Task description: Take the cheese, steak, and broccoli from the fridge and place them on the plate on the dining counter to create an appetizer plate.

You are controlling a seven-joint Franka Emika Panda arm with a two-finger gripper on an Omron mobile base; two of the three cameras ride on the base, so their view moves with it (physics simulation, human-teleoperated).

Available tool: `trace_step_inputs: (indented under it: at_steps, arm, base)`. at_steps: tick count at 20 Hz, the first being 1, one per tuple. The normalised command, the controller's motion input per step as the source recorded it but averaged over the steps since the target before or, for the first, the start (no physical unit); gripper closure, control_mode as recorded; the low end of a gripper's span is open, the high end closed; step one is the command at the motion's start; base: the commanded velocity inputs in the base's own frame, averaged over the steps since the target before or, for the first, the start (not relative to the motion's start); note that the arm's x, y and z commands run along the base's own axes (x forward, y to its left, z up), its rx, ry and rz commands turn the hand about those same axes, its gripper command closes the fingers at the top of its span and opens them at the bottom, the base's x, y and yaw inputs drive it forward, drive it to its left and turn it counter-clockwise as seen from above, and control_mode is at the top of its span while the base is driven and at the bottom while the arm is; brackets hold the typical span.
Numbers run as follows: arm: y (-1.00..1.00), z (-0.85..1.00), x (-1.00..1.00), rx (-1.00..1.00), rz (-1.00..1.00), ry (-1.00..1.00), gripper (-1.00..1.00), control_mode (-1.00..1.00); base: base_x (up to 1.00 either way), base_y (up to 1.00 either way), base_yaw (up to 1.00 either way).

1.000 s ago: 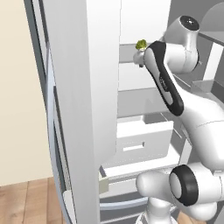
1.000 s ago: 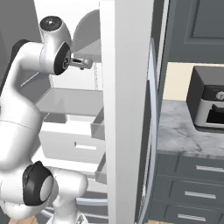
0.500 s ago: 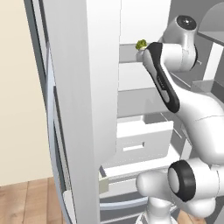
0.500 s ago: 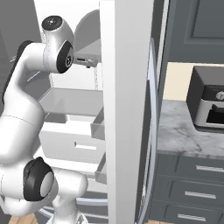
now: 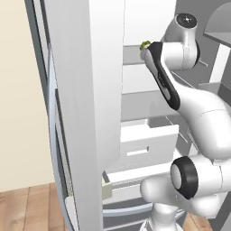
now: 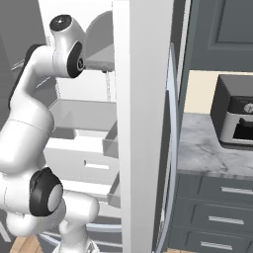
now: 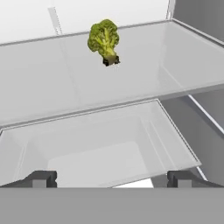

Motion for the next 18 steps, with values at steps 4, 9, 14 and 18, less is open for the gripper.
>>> trace_step_inputs:
  at_steps: [4, 9, 14, 18]
  arm:
    - [-0.1, 0.0, 0.42, 0.0, -0.03, 0.0, -1.0, -1.0]
    - [-0.21, 0.0, 0.24, 0.0, -0.08, 0.0, -1.0, -1.0]
    - [-0.08, 0.0, 0.42, 0.0, -0.05, 0.0, -1.0, -1.0]
    - [-0.02, 0.0, 0.5, 0.0, -0.02, 0.0, -1.0, -1.0]
  base:
    - [0.0, 0.0, 0.0]
    - [0.0, 0.0, 0.0]
    - [0.0, 0.0, 0.0]
    - [0.0, 0.0, 0.0]
